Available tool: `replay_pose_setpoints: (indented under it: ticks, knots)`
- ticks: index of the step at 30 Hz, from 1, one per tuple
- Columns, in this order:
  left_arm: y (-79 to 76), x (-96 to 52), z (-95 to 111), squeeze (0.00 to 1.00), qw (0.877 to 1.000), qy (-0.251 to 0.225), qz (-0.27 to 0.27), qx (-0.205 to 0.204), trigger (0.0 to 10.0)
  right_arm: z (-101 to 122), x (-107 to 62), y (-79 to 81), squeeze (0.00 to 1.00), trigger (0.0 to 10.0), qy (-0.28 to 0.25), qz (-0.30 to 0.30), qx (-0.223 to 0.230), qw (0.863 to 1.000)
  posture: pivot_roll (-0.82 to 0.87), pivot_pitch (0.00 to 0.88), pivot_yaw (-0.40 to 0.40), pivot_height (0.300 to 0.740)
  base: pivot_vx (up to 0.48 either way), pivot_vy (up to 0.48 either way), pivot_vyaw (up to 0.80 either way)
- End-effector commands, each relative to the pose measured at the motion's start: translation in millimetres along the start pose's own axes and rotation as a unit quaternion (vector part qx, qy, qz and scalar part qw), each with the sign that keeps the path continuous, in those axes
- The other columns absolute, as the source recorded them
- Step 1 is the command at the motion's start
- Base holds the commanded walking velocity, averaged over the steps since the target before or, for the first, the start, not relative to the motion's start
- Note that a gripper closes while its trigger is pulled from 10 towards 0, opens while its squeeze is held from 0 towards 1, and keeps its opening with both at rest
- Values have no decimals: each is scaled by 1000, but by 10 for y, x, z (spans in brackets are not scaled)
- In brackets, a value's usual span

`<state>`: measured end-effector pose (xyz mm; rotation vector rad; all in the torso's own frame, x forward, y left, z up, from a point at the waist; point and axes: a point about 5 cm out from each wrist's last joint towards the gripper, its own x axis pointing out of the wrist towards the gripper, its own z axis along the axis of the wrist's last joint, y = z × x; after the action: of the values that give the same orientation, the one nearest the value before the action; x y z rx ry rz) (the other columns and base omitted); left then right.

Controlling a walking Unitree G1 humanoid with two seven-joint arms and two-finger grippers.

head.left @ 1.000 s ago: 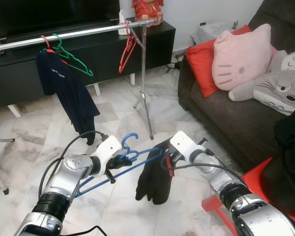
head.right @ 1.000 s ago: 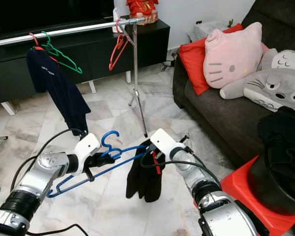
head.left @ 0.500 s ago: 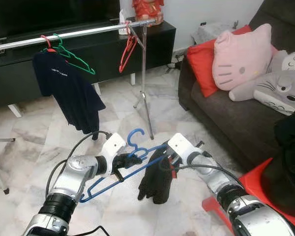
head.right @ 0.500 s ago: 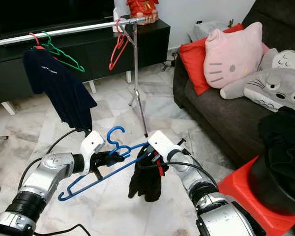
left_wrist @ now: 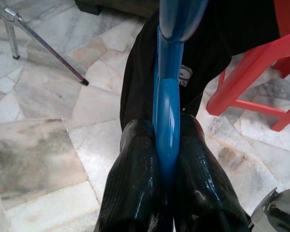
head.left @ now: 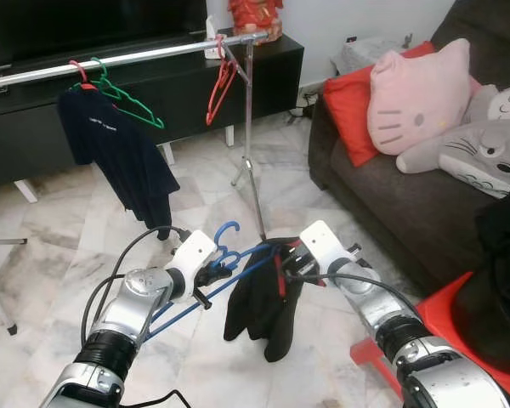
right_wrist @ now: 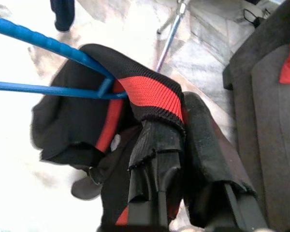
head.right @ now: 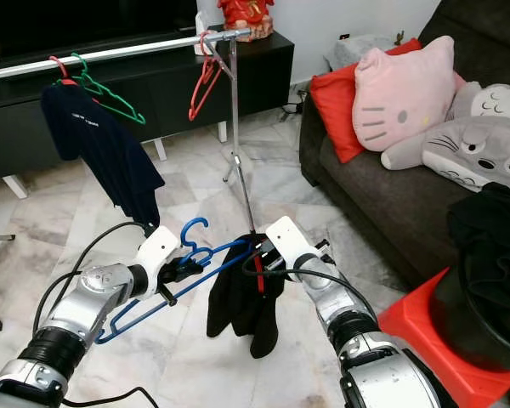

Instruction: Hang hanger

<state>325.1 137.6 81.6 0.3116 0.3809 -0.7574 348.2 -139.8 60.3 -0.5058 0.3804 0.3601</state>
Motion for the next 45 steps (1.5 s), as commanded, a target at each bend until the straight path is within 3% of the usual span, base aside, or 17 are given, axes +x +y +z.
replay_pose_setpoints:
  ticks: [1, 9, 12, 18, 21, 24, 28, 31, 36, 45]
  knots:
    - [-4, -3, 76, 0, 1000, -21, -9, 2, 10000, 32, -9, -7, 0, 10000, -13, 3, 11, 1000, -50, 46, -6, 740, 0, 0, 0]
    - [-126, 0, 184, 0, 994, -57, -91, -24, 10000, 137, 2, -1, 0, 10000, -27, 10, 15, 999, -53, 25, -5, 740, 0, 0, 0]
    - [-130, 1, 181, 0, 994, -54, -95, -22, 10000, 147, 0, -14, 0, 10000, -28, 8, 18, 999, -54, 16, -4, 740, 0, 0, 0]
    - [-60, 45, 55, 0, 999, -11, -43, 8, 10000, 260, -11, -103, 0, 10000, -45, -13, 60, 997, -56, 22, -3, 740, 0, 0, 0]
    - [-32, 49, -3, 0, 1000, -4, -21, -6, 10000, 290, -25, -124, 0, 10000, -50, -15, 93, 994, -56, 27, -2, 740, 0, 0, 0]
    - [-21, 43, -18, 0, 1000, -4, -14, -5, 10000, 323, -43, -123, 0, 10000, -56, -10, 117, 992, -58, 30, -1, 740, 0, 0, 0]
    - [53, 50, -31, 0, 999, 1, 35, 0, 10000, 334, -89, -114, 0, 10000, -59, -6, 141, 988, -58, 32, -3, 740, 0, 0, 0]
    - [82, 73, 57, 0, 998, -28, 53, -12, 10000, 257, -141, -63, 0, 10000, -50, 3, 143, 988, -59, 34, -3, 740, 0, 0, 0]
    - [-66, 94, 127, 0, 998, -54, -29, -23, 10000, 126, -183, 42, 0, 10000, -29, 28, 132, 990, -59, 34, -3, 740, 0, 0, 0]
    - [-140, 53, 108, 0, 994, -50, -93, -38, 10000, 256, -197, -33, 0, 10000, -51, 21, 110, 992, -59, 40, -3, 740, 0, 0, 0]
